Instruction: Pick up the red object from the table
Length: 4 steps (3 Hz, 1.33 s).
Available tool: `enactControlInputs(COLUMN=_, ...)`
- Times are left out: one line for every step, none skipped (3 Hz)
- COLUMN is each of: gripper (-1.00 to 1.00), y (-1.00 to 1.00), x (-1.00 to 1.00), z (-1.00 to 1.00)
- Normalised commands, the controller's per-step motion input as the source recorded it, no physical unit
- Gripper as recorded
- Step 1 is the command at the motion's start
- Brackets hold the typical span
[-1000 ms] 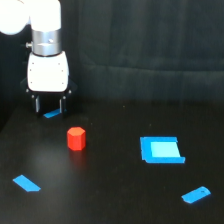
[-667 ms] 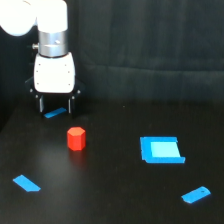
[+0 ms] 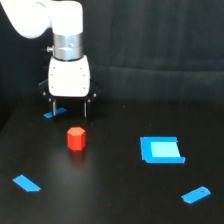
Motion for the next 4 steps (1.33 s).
enactControlInputs(gripper=1.00, y=-0.83, x=0.40, z=-0.03)
enactControlInputs(gripper=0.94, y=-0.81, x=0.26, z=0.14)
enactControlInputs(gripper=0.97, y=-0.78, x=0.10, z=0.06)
enactControlInputs(gripper=0.95, y=-0.80, x=0.06, z=-0.09)
